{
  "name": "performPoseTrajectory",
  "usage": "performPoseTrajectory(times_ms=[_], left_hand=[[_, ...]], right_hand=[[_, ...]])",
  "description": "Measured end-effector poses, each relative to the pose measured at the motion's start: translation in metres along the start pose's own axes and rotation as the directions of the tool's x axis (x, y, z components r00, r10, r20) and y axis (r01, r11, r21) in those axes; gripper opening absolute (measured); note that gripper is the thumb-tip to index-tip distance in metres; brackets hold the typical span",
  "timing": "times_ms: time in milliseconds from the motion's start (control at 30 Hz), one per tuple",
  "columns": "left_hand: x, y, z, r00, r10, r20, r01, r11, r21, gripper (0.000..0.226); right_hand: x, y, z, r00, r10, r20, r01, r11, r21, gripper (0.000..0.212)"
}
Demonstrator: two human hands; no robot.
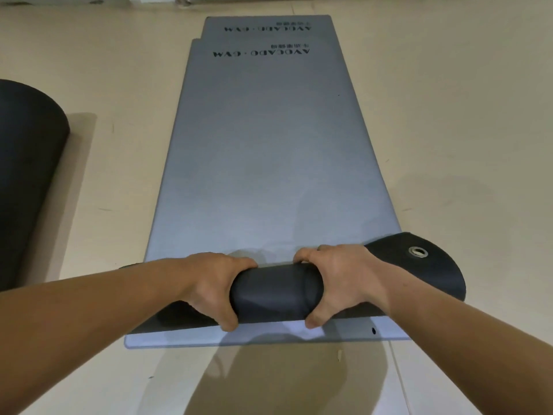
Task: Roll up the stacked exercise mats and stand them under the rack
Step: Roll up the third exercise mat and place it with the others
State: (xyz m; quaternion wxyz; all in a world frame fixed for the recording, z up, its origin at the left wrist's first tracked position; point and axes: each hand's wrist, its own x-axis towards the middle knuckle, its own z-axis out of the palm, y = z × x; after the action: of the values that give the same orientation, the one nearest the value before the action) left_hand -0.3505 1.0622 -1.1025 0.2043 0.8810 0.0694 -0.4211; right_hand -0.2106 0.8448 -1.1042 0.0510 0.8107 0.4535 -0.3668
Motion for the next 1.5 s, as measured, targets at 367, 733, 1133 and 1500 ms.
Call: performPoseTrajectory(times_ms=[367, 733, 1133, 1500], left_hand=[[-0.018, -0.019, -0.02, 0.998, -0.053, 0.016, 0.056, 0.976, -0.213, 0.116], [-0.029, 0.03, 0.005, 0.946, -0.006, -0.323, 0.149, 0.896, 0.419, 0.122], [0.023, -0.013, -0.016, 0.902, 0.038, -0.43, 0.145, 0.912, 0.384, 0.131], [-0.012, -0.007, -0.025, 1.0, 0.01, 0.01, -0.009, 0.998, -0.057, 0.08]], right_hand=[[0.024, 0.006, -0.041, 0.945, 0.013, 0.328, -0.113, 0.951, 0.289, 0.091], [0.054, 0.0, -0.079, 0.932, 0.216, -0.292, -0.244, 0.968, -0.061, 0.084], [0.023, -0.032, 0.004, 0.953, 0.143, -0.267, -0.232, 0.911, -0.341, 0.13], [-0.003, -0.039, -0.042, 0.992, -0.004, 0.127, 0.027, 0.983, -0.181, 0.1]])
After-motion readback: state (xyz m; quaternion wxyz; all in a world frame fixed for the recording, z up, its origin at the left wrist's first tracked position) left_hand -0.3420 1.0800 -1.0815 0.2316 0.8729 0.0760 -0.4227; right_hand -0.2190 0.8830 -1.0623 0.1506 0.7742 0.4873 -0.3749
